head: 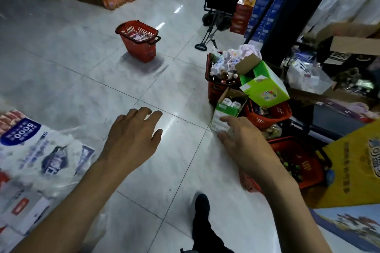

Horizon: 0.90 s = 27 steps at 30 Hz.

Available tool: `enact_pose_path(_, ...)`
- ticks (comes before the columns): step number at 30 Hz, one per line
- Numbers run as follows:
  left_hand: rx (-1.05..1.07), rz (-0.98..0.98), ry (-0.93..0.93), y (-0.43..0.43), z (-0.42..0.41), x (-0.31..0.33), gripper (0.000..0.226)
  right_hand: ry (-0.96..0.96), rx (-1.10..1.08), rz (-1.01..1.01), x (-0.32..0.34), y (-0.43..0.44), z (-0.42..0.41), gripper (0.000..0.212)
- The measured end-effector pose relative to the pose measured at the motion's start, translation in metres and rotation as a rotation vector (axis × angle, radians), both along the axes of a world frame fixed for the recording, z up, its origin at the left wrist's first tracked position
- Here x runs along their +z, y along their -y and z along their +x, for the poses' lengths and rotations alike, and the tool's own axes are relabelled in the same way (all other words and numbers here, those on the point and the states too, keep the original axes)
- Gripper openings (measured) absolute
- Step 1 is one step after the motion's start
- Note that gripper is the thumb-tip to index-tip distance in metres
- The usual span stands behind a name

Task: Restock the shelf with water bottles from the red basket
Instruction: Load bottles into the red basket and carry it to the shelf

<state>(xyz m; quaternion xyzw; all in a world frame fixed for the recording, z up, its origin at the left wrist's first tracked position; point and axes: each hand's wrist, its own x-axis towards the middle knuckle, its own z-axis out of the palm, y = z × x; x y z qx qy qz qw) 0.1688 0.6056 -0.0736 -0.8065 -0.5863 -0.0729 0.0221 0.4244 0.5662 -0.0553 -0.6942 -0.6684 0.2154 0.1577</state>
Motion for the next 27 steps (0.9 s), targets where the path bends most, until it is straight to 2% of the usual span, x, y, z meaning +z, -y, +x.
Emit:
enact_pose_path(4, 0.011, -0.005, -0.011, -0.081, 0.029, 0.006, 0.041, -0.029, 0.010, -0.026, -0.006, -0.091, 0.032, 0.043)
enact_pose_path(10, 0.154, 0.043, 0.010, -0.184, 0.022, 0.021, 0.032, -0.032, 0.174, 0.006, 0.000, -0.234, 0.020, 0.044)
enact_pose_path(14, 0.271, 0.020, -0.012, -0.238, -0.011, 0.019, 0.026, -0.069, 0.242, 0.008, -0.002, -0.315, -0.016, 0.040)
enact_pose_path(18, 0.388, -0.003, 0.008, -0.301, -0.051, 0.009, 0.032, -0.030, 0.329, 0.014, -0.010, -0.394, -0.064, 0.040)
enact_pose_path(27, 0.450, 0.038, 0.034, -0.480, -0.148, 0.015, 0.023, 0.026, 0.439, 0.040, 0.011, -0.576, -0.177, 0.041)
